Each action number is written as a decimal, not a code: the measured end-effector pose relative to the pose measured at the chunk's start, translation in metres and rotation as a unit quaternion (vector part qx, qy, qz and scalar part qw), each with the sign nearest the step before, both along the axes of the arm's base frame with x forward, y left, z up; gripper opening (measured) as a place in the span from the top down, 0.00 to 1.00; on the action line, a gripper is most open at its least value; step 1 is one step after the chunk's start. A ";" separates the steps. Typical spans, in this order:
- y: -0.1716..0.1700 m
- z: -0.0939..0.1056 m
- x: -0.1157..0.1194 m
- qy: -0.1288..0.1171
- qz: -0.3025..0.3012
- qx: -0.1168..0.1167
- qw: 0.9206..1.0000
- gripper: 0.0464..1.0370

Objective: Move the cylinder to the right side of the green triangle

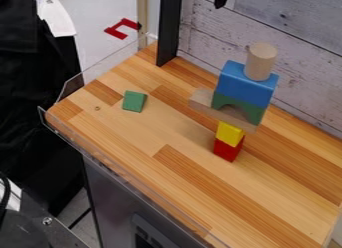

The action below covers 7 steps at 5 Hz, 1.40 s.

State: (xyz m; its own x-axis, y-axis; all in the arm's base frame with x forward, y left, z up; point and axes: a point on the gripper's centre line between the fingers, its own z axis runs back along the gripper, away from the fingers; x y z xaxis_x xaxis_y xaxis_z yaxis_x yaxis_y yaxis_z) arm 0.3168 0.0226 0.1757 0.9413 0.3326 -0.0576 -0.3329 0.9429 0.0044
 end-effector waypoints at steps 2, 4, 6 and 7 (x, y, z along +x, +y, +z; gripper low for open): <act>-0.011 -0.009 0.002 0.013 -0.005 -0.018 1.000 0.04; -0.037 0.019 0.009 -0.017 -0.028 -0.003 0.999 0.04; -0.065 0.035 -0.001 0.001 -0.048 0.019 0.999 0.04; -0.073 0.024 0.001 0.018 -0.058 0.010 0.998 0.04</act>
State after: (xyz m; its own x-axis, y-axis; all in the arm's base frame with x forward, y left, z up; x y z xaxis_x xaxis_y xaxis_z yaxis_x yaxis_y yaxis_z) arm 0.3181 -0.0504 0.2000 0.9710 0.2225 -0.0873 -0.2204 0.9748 0.0333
